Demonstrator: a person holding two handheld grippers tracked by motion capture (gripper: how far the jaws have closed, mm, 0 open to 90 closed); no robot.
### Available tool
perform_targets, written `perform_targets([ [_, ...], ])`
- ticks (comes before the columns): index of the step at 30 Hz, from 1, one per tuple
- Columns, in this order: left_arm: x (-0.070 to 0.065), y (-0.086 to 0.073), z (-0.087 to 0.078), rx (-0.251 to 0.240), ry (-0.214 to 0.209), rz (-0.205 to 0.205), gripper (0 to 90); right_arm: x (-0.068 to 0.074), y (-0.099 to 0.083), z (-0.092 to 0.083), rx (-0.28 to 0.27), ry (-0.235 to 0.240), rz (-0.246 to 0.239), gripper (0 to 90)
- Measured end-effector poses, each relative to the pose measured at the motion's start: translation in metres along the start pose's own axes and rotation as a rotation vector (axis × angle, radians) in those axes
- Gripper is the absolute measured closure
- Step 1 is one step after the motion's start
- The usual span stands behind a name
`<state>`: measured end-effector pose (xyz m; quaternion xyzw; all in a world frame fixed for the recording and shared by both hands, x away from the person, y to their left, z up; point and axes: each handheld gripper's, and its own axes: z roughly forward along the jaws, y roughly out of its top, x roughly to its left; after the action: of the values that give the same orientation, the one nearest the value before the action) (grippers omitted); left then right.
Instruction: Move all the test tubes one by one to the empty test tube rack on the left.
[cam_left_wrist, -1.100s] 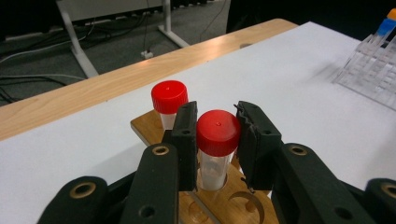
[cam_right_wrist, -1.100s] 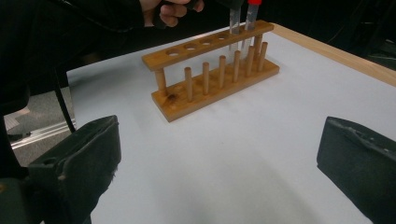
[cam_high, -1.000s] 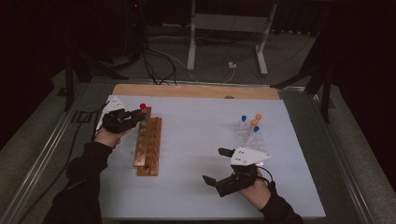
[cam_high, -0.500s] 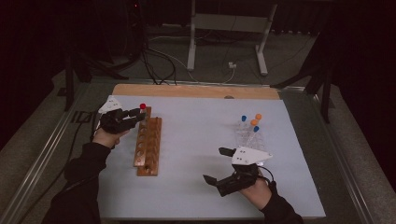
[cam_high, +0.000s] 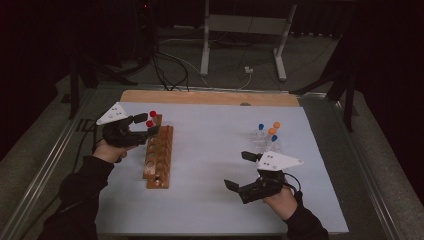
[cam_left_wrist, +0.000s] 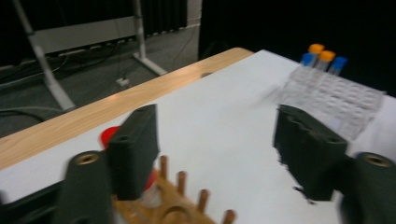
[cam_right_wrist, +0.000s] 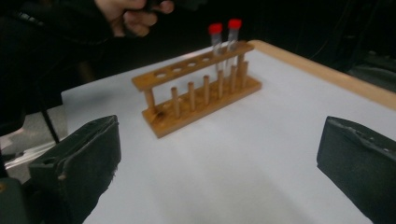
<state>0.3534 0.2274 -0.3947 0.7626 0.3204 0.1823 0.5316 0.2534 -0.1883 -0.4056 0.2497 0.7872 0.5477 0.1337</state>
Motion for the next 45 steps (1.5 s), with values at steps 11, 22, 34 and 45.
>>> perform_targets([
  [11,-0.028,0.000,-0.011,-0.025,-0.068,0.006,2.9,-0.032,0.017,-0.028,-0.067,-0.114,0.016,0.0],
  [22,-0.056,-0.023,-0.014,-0.022,-0.152,0.026,1.1,-0.081,0.006,-0.044,-0.031,-0.295,0.042,0.0],
  [34,-0.065,-0.035,-0.013,-0.016,-0.181,0.038,1.2,-0.113,-0.033,-0.041,0.084,-0.429,0.104,21.0],
  [45,-0.063,-0.036,-0.014,-0.027,-0.184,0.026,1.2,-0.132,-0.056,-0.025,0.191,-0.439,0.176,48.6],
])
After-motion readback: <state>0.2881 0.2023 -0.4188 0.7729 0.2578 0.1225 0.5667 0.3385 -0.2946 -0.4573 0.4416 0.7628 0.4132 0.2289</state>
